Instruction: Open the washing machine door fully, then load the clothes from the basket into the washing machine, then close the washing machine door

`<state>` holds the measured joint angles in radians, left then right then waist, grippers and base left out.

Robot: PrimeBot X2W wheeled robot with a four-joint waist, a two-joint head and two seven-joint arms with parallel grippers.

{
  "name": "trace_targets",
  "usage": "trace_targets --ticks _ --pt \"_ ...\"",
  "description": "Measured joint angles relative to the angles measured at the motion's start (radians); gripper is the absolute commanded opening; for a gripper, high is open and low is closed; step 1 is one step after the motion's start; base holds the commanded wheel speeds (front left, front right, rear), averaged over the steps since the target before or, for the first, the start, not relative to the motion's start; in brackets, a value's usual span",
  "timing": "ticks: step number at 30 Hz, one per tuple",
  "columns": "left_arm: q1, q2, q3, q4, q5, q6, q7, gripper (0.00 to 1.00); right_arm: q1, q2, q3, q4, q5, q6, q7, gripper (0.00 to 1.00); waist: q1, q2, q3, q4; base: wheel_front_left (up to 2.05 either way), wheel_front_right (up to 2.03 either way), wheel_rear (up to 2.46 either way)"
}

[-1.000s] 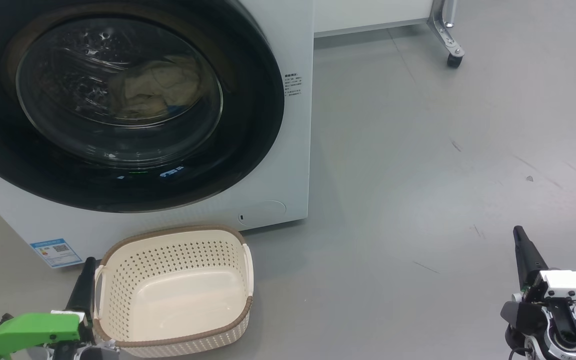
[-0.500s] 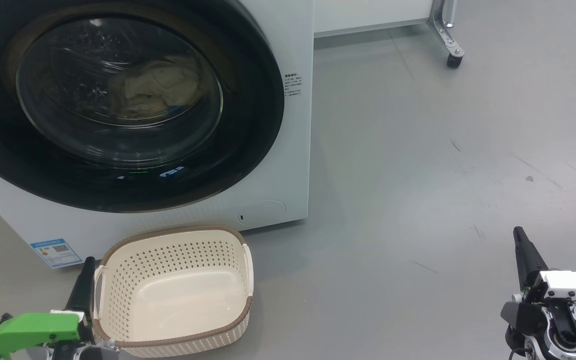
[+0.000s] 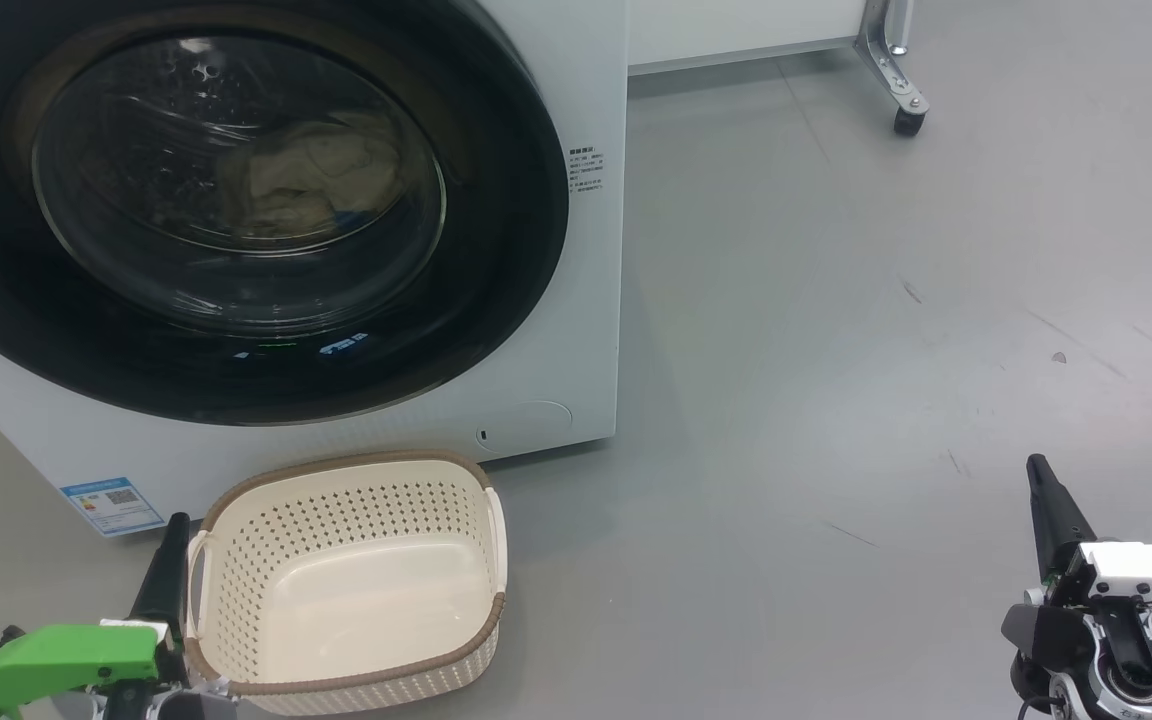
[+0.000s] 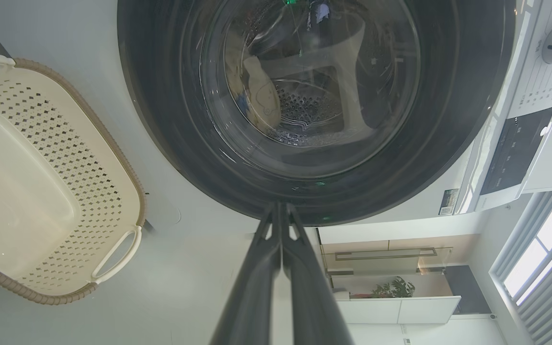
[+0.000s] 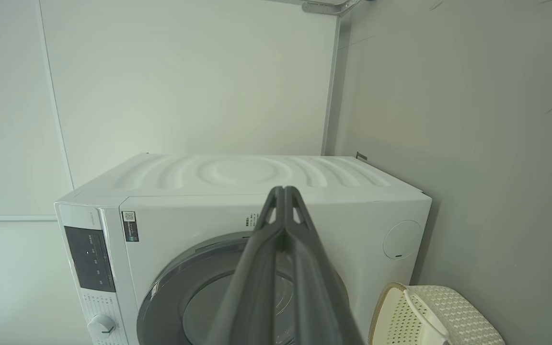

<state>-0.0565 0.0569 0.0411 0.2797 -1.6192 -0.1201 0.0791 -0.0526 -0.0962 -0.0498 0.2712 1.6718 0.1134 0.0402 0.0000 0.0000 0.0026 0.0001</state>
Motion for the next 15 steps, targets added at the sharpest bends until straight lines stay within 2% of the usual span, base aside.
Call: trace_targets --ticks 15 --pt "0.0 0.0 0.001 0.001 0.0 0.0 0.0 0.0 0.0 0.001 -0.002 0.003 0.0 0.003 0.0 0.0 0.0 0.0 0.0 0.0 0.0 0.0 0.0"
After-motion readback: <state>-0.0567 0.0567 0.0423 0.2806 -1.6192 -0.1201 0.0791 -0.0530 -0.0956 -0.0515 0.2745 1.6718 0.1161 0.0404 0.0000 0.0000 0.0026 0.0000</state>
